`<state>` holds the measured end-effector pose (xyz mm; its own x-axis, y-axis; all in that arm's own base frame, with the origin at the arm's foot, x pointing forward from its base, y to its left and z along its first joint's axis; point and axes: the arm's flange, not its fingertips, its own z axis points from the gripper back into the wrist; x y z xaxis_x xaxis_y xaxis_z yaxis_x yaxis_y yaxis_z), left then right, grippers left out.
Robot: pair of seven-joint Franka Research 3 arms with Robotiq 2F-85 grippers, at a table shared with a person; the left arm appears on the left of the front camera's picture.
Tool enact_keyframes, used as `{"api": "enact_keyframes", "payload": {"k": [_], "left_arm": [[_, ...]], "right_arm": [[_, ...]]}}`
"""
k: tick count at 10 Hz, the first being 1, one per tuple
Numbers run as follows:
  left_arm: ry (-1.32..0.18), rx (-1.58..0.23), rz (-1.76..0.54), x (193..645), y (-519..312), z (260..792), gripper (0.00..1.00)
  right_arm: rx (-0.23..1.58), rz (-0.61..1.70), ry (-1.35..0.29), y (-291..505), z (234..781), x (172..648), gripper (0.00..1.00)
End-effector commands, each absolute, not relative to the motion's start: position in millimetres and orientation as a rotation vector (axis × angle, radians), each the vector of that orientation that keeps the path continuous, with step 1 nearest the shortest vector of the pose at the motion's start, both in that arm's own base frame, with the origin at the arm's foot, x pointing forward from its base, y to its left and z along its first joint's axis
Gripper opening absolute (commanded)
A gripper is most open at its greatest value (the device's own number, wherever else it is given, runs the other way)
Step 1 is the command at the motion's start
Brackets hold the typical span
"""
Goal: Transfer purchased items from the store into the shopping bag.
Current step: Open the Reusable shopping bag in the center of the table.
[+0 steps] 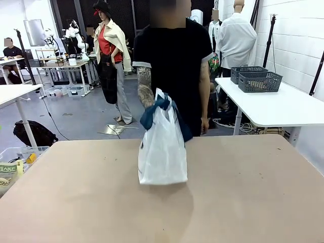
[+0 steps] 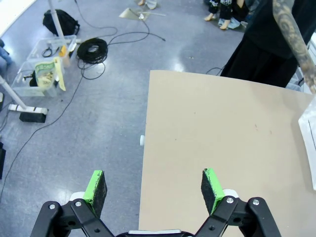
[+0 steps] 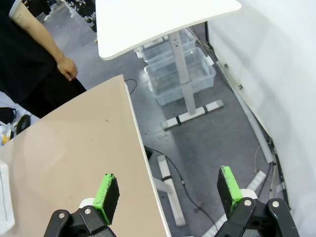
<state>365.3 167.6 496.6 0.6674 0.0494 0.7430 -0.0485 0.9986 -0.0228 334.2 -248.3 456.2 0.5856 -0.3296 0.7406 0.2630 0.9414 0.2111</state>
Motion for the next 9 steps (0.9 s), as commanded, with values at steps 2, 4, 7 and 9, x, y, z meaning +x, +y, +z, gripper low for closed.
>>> {"api": "enact_keyframes", "payload": {"k": [2,4,7,9], "left_arm": [[-0.831,-0.011,0.075,365.1,167.3,495.9,1.0],[-0.831,-0.011,0.075,365.1,167.3,495.9,1.0],[-0.831,-0.011,0.075,365.1,167.3,495.9,1.0],[-0.831,-0.011,0.075,365.1,167.3,495.9,1.0]], "right_arm": [[0.088,-0.36,-0.867,-246.1,457.0,334.6,1.0],[0.088,-0.36,-0.867,-246.1,457.0,334.6,1.0],[0.088,-0.36,-0.867,-246.1,457.0,334.6,1.0],[0.088,-0.36,-0.867,-246.1,457.0,334.6,1.0]]}}
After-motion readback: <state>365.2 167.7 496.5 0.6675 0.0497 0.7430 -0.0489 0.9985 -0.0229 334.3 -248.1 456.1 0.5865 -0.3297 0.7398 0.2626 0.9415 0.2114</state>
